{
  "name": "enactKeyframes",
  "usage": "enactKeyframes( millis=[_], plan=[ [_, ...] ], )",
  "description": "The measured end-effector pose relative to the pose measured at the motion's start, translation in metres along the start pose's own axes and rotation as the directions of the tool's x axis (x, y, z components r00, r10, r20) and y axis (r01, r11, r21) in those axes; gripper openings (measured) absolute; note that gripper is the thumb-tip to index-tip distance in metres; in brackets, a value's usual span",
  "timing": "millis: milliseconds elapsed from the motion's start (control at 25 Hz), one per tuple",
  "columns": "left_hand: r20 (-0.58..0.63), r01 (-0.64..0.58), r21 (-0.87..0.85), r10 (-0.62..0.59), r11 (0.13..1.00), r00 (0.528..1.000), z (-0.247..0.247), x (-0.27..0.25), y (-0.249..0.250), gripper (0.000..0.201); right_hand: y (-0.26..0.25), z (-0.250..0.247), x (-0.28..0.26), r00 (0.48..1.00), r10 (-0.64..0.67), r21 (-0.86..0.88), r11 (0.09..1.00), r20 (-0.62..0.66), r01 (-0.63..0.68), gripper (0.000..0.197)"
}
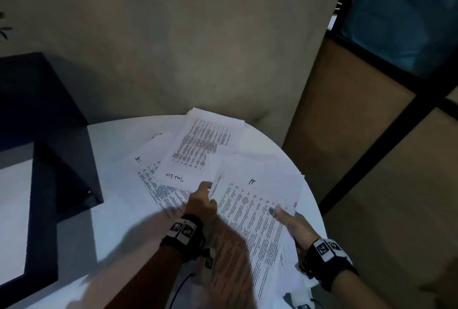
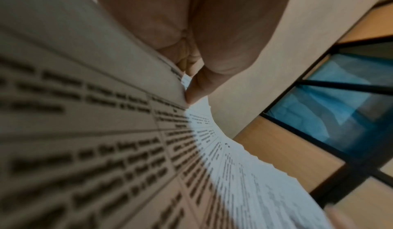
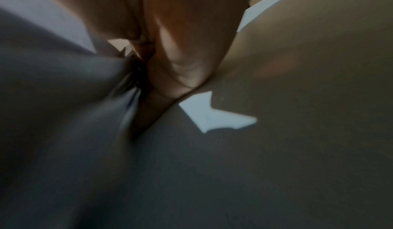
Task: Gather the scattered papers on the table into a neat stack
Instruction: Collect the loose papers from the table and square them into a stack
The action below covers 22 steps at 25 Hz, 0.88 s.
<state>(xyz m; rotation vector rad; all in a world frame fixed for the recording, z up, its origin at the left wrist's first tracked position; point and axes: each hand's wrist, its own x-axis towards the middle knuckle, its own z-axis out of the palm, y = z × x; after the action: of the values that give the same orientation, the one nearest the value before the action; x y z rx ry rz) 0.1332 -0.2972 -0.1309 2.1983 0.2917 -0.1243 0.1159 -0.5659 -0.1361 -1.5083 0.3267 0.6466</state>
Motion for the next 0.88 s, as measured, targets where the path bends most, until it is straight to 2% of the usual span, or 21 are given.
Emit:
enactKeyframes(
  millis=[40, 120, 240, 280, 360, 440, 480, 520, 600, 680, 760, 800, 880],
  plan=[
    [-0.003, 0.0, -0.043, 0.0, 0.999, 1.0, -0.001, 0.0, -0.001, 0.045, 0.006, -0.006, 0.009, 0.999, -0.051, -0.068, 0.996, -0.01, 0.051, 0.11],
    [-0.013, -0.005, -0.129, 0.004, 0.992, 1.0, -0.004, 0.002, -0.005, 0.048, 0.004, -0.007, 0.012, 0.985, -0.168, -0.173, 0.972, -0.036, 0.159, 0.09],
    [-0.085, -0.019, -0.258, -0.003, 0.966, 0.996, -0.013, -0.001, -0.011, 0.038, 0.0, -0.002, 0.013, 0.962, -0.27, -0.264, 0.931, -0.034, 0.251, 0.09],
    [-0.12, -0.029, -0.299, -0.008, 0.954, 0.993, -0.019, -0.002, -0.014, 0.034, -0.006, 0.001, 0.012, 0.951, -0.305, -0.277, 0.919, -0.052, 0.279, 0.08],
    [-0.185, -0.06, -0.372, -0.01, 0.926, 0.983, -0.037, -0.004, -0.014, 0.043, -0.022, 0.009, 0.006, 0.932, -0.348, -0.296, 0.905, -0.103, 0.305, 0.044],
    [-0.17, -0.066, -0.518, -0.027, 0.853, 0.985, -0.06, -0.008, -0.012, 0.057, -0.045, 0.019, -0.002, 0.915, -0.396, -0.288, 0.887, -0.076, 0.36, 0.019],
    [-0.125, -0.063, -0.602, -0.015, 0.796, 0.992, -0.074, -0.012, -0.011, 0.055, -0.059, 0.028, -0.006, 0.907, -0.42, -0.246, 0.882, -0.029, 0.401, 0.016],
    [-0.077, -0.065, -0.651, 0.019, 0.756, 0.997, -0.085, -0.016, -0.011, 0.047, -0.071, 0.038, -0.006, 0.9, -0.435, -0.19, 0.883, 0.011, 0.429, 0.022],
    [-0.022, -0.068, -0.641, 0.07, 0.764, 0.997, -0.107, -0.024, -0.018, 0.031, -0.091, 0.061, 0.004, 0.87, -0.475, -0.134, 0.861, 0.129, 0.49, 0.039],
    [-0.053, -0.053, -0.575, 0.027, 0.816, 0.998, -0.12, -0.026, -0.036, 0.037, -0.103, 0.087, 0.023, 0.85, -0.454, -0.204, 0.835, 0.267, 0.511, 0.05],
    [-0.189, -0.022, -0.486, -0.081, 0.874, 0.979, -0.125, -0.024, -0.057, 0.042, -0.107, 0.11, 0.042, 0.882, -0.349, -0.38, 0.805, 0.316, 0.455, 0.049],
    [-0.269, 0.02, -0.454, -0.159, 0.891, 0.95, -0.126, -0.023, -0.07, 0.036, -0.107, 0.117, 0.052, 0.909, -0.283, -0.461, 0.791, 0.306, 0.402, 0.046],
    [-0.344, 0.165, -0.445, -0.339, 0.88, 0.876, -0.126, -0.023, -0.097, 0.031, -0.104, 0.121, 0.069, 0.954, -0.2, -0.55, 0.782, 0.224, 0.293, 0.04]
  ],
)
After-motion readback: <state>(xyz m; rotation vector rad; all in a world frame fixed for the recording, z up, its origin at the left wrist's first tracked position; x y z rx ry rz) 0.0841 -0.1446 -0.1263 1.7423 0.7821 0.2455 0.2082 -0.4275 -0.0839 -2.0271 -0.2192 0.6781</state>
